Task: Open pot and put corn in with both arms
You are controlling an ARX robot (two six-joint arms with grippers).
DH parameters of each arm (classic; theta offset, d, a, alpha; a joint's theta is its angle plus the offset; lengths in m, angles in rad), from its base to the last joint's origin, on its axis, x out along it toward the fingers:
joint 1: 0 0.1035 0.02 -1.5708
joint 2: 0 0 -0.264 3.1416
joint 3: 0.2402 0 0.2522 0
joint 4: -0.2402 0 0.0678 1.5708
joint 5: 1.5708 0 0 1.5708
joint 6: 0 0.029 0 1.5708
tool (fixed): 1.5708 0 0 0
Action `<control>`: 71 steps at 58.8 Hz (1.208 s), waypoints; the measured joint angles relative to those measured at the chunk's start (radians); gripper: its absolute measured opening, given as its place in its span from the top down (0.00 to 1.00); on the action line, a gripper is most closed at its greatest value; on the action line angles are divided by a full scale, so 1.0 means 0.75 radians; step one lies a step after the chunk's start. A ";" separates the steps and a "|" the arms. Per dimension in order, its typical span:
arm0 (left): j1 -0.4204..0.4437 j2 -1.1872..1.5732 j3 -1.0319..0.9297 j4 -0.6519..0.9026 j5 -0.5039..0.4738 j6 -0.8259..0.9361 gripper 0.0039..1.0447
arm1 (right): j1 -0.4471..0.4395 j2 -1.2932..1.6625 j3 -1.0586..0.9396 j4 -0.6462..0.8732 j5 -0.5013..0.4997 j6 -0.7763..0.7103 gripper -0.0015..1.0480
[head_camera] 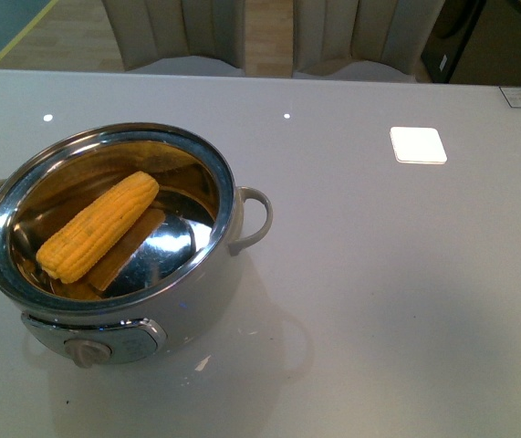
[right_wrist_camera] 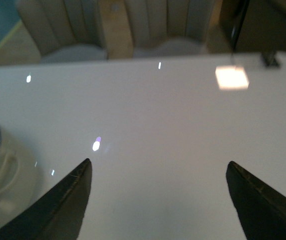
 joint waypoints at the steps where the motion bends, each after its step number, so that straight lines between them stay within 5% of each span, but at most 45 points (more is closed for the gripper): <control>1: 0.000 0.000 0.000 0.000 -0.001 -0.001 0.07 | -0.009 -0.013 -0.040 0.097 0.001 -0.030 0.29; 5: 0.000 0.000 0.000 0.000 -0.001 0.000 0.07 | -0.060 -0.108 -0.122 0.342 -0.031 -0.119 0.46; 21: 0.000 0.000 0.000 0.000 -0.001 -0.001 0.07 | -0.183 -0.344 -0.217 0.243 -0.152 -0.180 0.98; 31: 0.000 0.000 0.000 -0.001 -0.001 0.000 0.07 | -0.324 -0.457 -0.230 0.152 -0.282 -0.182 0.98; 71: 0.000 0.000 0.000 -0.001 0.000 0.000 0.07 | -0.331 -0.827 -0.230 -0.206 -0.290 -0.182 0.98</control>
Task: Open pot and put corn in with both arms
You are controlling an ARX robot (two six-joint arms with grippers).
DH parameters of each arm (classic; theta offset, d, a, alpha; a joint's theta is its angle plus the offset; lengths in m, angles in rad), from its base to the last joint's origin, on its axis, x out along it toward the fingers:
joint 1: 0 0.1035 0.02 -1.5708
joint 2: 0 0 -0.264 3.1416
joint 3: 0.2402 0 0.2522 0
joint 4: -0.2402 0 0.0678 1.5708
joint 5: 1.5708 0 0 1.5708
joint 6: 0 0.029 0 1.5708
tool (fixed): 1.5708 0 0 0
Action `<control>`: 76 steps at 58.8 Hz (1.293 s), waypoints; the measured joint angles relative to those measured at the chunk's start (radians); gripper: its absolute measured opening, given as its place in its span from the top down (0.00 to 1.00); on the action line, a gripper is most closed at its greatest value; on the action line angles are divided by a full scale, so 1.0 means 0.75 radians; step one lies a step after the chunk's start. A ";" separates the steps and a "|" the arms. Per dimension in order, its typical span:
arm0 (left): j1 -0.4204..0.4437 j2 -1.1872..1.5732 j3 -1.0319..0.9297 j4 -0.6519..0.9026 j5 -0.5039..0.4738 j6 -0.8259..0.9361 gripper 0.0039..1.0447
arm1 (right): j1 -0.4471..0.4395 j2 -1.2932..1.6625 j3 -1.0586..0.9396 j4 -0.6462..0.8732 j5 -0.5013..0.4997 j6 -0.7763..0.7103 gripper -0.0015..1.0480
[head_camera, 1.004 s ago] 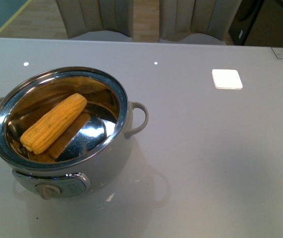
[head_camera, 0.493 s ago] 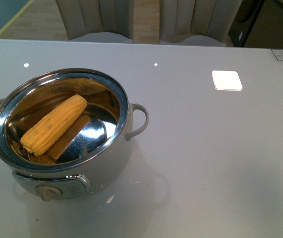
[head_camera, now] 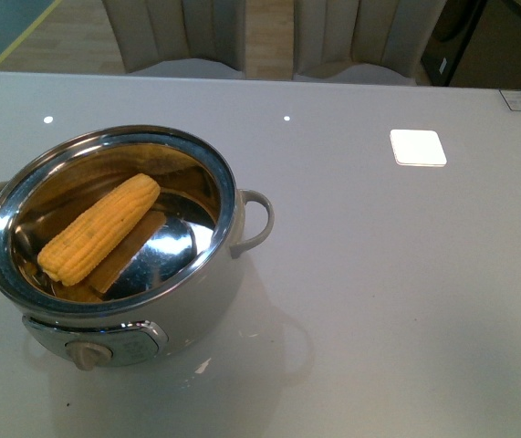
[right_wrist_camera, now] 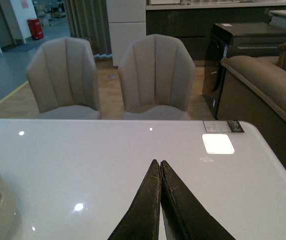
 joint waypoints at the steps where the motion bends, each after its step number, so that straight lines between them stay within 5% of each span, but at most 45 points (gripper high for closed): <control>1: 0.000 0.000 0.000 0.000 0.000 0.000 0.07 | 0.000 -0.007 0.000 -0.007 0.000 0.000 0.98; 11: 0.000 0.000 0.000 0.000 0.000 0.000 0.07 | 0.000 -0.061 0.000 -0.062 0.001 0.000 0.98; 18: 0.000 0.000 0.000 0.000 -0.001 0.000 0.07 | 0.000 -0.253 0.000 -0.282 -0.001 -0.001 0.98; 36: 0.000 0.000 0.000 0.000 -0.001 0.000 0.07 | 0.000 -0.290 0.000 -0.297 -0.001 -0.003 0.97; 65: 0.000 0.000 0.000 0.000 0.000 0.000 0.07 | 0.000 -0.290 0.000 -0.297 -0.001 -0.003 0.09; 76: 0.000 0.000 0.000 0.000 0.000 0.000 0.07 | 0.000 -0.290 0.000 -0.297 -0.001 -0.003 0.09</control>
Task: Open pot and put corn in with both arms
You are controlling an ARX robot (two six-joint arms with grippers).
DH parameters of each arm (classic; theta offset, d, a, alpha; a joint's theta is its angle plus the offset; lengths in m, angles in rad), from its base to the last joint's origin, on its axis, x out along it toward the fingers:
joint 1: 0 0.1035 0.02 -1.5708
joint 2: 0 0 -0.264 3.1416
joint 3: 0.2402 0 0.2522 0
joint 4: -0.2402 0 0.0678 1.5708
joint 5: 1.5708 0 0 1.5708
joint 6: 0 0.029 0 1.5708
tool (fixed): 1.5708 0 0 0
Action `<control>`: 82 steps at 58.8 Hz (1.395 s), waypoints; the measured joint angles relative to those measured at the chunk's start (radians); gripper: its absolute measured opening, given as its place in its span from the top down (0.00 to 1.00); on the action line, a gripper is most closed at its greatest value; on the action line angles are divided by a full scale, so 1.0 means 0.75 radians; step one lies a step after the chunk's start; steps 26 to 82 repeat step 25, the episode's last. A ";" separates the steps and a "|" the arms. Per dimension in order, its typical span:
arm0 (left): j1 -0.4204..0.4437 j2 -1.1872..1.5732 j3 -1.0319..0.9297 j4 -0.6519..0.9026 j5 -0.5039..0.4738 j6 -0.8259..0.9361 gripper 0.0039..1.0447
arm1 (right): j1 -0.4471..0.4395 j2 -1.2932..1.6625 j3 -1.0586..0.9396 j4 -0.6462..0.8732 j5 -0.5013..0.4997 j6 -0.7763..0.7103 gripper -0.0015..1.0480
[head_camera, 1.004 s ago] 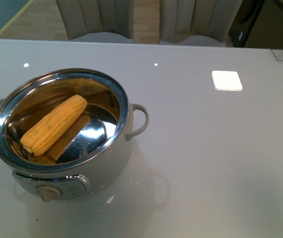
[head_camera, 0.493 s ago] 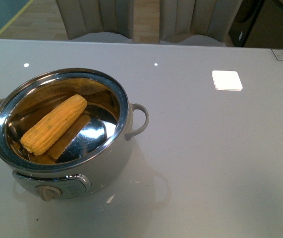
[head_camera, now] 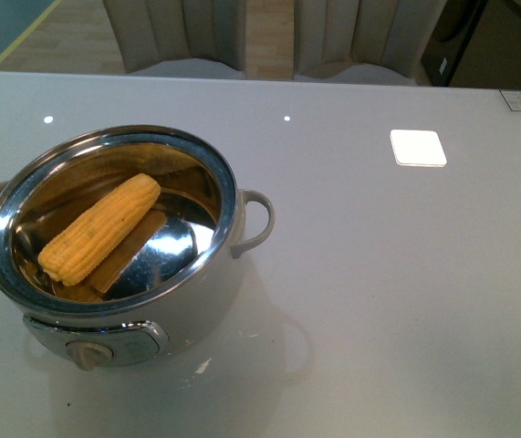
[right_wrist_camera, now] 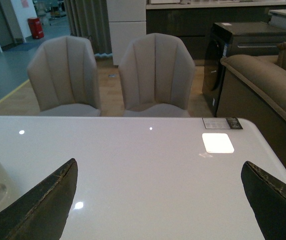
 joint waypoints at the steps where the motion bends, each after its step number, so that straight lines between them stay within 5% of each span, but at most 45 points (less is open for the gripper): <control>1: 0.000 0.000 0.000 0.000 0.000 0.000 0.07 | 0.000 0.000 0.000 0.000 -0.001 0.000 0.09; 82: 0.000 0.000 0.000 0.000 0.000 0.000 0.07 | 0.000 0.000 0.000 0.000 0.000 0.000 0.09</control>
